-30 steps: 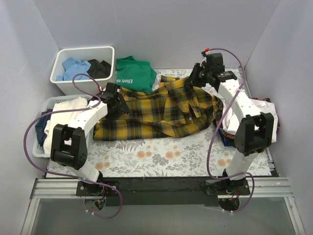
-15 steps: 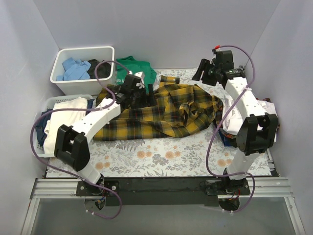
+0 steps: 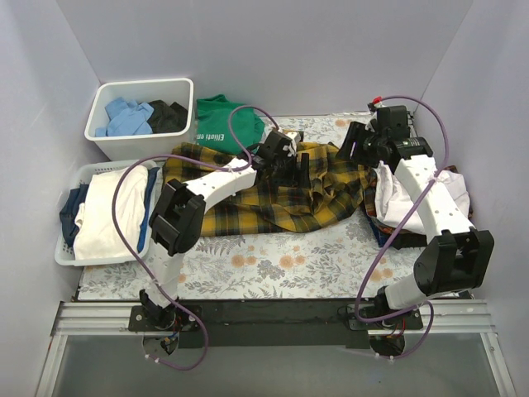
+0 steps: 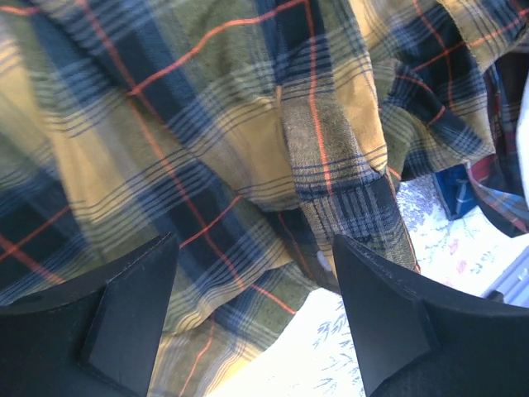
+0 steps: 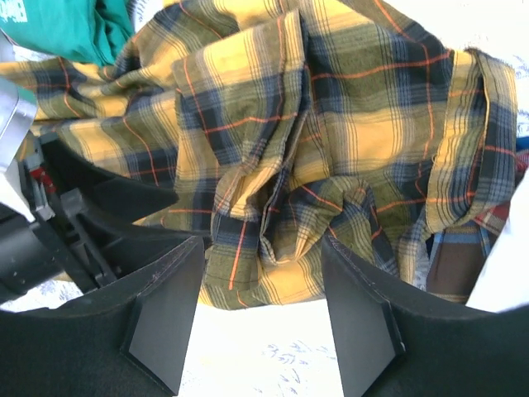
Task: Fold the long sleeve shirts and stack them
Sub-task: Fold the shirt
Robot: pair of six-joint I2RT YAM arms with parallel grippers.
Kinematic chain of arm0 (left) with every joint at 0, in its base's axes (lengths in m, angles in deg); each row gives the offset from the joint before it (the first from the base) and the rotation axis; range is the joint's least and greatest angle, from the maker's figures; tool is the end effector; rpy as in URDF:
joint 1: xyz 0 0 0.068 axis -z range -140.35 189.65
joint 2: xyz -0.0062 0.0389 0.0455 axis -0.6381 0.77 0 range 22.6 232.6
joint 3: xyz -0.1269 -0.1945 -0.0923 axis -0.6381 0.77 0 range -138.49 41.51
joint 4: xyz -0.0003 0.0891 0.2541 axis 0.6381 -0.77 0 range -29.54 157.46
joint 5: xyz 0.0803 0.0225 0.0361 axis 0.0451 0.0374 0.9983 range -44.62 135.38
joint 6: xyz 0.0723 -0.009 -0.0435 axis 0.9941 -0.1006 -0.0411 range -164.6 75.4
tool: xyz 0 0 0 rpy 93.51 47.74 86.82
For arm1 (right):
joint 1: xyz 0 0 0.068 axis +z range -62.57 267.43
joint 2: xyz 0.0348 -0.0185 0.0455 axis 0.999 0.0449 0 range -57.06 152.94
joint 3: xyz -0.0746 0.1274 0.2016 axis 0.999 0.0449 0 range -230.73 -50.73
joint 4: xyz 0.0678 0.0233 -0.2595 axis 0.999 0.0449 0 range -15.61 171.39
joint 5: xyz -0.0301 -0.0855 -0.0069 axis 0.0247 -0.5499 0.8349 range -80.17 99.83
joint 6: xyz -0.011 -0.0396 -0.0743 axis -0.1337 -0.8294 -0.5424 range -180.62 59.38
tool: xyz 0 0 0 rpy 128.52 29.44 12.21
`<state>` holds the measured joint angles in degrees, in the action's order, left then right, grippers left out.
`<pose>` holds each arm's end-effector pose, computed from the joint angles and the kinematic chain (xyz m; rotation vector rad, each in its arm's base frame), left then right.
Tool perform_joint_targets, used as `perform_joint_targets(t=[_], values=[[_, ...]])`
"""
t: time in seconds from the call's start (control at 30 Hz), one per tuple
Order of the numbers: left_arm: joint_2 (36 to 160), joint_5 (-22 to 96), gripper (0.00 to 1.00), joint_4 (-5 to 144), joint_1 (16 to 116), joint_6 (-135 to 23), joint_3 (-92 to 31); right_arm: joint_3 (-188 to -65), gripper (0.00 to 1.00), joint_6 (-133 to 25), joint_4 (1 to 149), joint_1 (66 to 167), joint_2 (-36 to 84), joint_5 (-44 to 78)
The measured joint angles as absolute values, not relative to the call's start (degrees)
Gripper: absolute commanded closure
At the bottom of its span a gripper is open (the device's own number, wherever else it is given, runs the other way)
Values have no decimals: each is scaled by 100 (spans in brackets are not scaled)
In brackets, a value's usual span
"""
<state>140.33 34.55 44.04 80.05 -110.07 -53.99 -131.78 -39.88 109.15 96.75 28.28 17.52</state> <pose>0.3655 -0.3295 0.1806 -0.4732 2.5980 -1.0089 0.3659 0.0702 0.3006 0.1542 2.2759 0.4297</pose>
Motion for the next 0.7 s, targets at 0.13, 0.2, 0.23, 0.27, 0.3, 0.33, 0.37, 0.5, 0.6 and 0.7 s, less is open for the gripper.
perform_joint_targets(t=[0.13, 0.2, 0.23, 0.27, 0.3, 0.33, 0.37, 0.5, 0.6, 0.7], values=[[14210, 3219, 24, 4503, 8033, -11110, -5567, -13115, 34, -4032, 10959, 9631, 2802, 1752], [14227, 3160, 24, 4592, 8036, -11169, -5622, -13078, 34, -4058, 10968, 9603, 2800, 1754], [14216, 3136, 24, 4662, 8038, -11217, -5640, -13047, 35, -4082, 10994, 9585, 2800, 1754], [14214, 3133, 24, 4710, 8038, -11248, -5644, -13036, 35, -4093, 11014, 9574, 2800, 1752], [14206, 3131, 24, 4761, 8038, -11291, -5644, -13015, 35, -4111, 11031, 9564, 2800, 1754], [14201, 3131, 23, 4824, 8038, -11335, -5644, -12997, 35, -4117, 11042, 9553, 2793, 1752], [14199, 3133, 23, 4879, 8038, -11370, -5644, -12984, 35, -4126, 11049, 9539, 2793, 1754], [14195, 3087, 23, 5034, 8055, -11497, -5648, -12964, 35, -4135, 11055, 9491, 2791, 1758], [14216, 2976, 23, 5058, 8112, -11538, -5703, -12964, 35, -4135, 11055, 9461, 2789, 1756], [14334, 2913, 25, 5036, 8259, -11541, -5970, -12964, 35, -4135, 11055, 9454, 2786, 1754]])
